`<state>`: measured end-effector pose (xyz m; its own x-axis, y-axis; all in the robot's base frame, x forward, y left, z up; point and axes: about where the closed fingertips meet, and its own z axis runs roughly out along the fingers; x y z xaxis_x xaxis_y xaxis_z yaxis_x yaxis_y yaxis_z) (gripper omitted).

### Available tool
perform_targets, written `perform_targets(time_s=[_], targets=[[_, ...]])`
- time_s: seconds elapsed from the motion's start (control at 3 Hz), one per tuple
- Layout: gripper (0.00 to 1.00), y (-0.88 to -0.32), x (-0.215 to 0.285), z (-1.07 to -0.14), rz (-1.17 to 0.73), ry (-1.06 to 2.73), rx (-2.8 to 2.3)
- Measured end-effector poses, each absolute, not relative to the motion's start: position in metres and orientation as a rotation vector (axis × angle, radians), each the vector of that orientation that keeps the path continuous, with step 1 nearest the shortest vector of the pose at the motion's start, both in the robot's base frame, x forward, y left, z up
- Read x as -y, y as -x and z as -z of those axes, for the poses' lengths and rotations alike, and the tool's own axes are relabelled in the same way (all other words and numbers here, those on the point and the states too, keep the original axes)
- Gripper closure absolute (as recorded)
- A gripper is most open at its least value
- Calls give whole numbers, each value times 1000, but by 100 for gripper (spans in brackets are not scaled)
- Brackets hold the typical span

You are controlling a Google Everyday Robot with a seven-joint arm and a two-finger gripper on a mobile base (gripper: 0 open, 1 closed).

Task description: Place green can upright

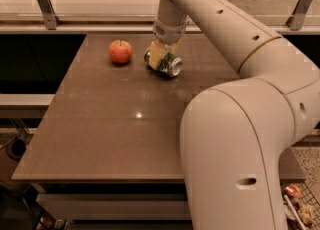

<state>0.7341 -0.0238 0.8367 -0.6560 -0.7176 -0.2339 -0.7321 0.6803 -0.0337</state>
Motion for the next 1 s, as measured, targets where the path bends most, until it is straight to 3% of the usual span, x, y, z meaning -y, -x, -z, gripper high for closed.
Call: perform_targets(time_s=[1.0], targets=[[100, -709, 72, -934, 7, 1036, -2569]])
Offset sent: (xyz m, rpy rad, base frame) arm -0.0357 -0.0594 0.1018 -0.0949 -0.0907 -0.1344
